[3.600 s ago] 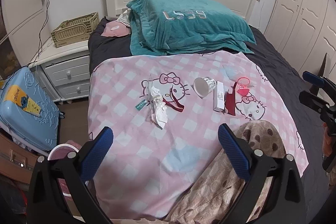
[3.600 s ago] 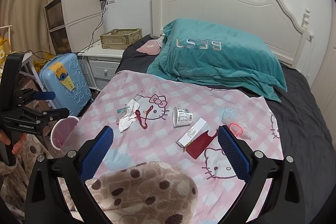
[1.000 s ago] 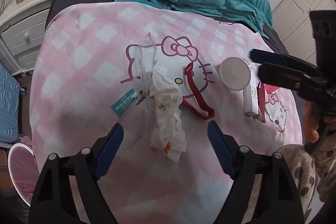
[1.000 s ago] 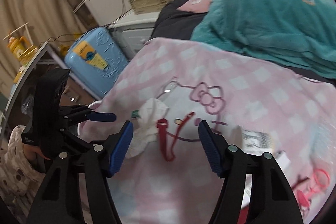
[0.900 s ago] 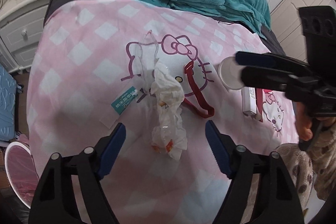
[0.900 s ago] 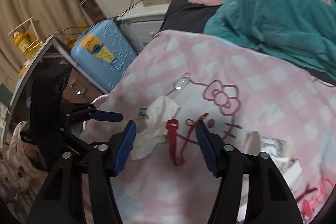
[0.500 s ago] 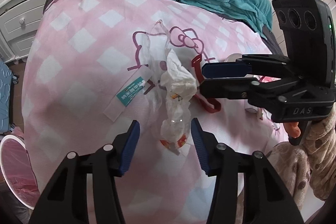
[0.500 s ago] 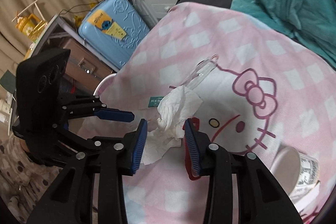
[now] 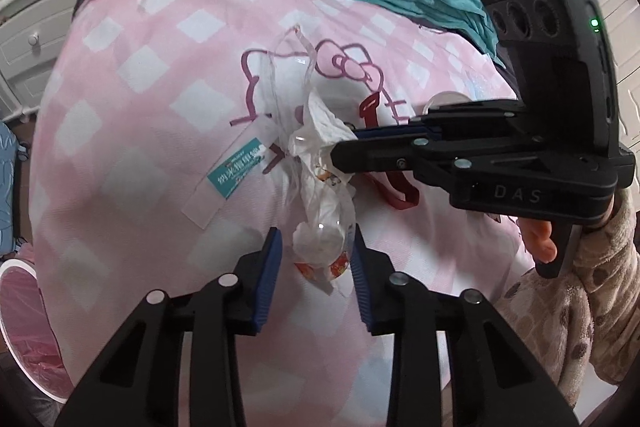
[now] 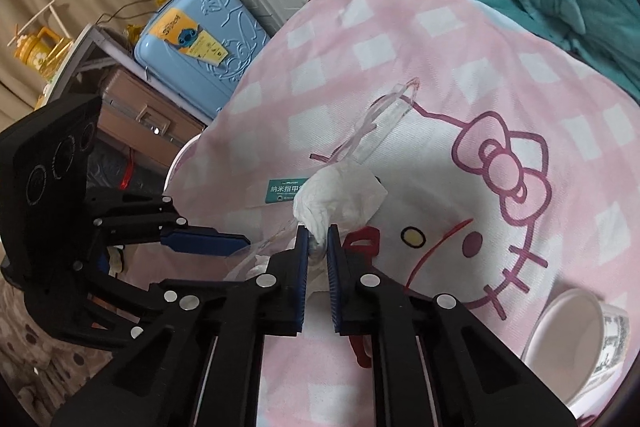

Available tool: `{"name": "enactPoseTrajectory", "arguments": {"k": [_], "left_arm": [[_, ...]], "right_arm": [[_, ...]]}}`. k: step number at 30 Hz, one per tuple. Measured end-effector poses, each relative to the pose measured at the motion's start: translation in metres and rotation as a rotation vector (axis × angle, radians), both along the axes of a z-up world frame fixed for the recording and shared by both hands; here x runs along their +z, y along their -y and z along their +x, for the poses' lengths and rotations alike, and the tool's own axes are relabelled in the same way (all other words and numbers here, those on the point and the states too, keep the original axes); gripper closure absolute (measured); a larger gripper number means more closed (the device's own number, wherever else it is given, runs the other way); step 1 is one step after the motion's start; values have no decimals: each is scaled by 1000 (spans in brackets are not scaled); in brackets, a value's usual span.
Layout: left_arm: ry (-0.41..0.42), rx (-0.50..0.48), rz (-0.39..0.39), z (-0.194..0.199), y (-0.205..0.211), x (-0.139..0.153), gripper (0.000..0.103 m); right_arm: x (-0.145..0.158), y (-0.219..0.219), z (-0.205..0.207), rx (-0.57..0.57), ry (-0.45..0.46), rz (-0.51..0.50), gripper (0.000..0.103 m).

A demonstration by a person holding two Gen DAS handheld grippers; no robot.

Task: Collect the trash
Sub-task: 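Close the left tool on the crumpled tissue and clear plastic, then lift the tissue with the left tool and carry it over the trash bin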

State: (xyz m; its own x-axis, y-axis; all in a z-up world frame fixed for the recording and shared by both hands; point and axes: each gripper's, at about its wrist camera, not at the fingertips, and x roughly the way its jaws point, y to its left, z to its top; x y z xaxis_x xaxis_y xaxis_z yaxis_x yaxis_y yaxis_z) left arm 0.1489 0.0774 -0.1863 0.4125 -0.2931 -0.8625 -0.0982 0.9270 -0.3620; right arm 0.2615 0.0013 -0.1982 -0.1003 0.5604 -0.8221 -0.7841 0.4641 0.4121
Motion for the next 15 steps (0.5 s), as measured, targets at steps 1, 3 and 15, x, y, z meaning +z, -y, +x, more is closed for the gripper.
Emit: {"name": "enactPoseTrajectory", "arguments": {"k": [1,3,15], "left_arm": [[6,4,13,0,1,2,75],[4,12,38,1,2,3,80],[74,14,152,-2,5,21,86]], "right_arm": [[0,1,0,-9,-1,1,95],[0,5,1,-25,-1,7,95],[22,23,8,-114,60,49,96]]}}
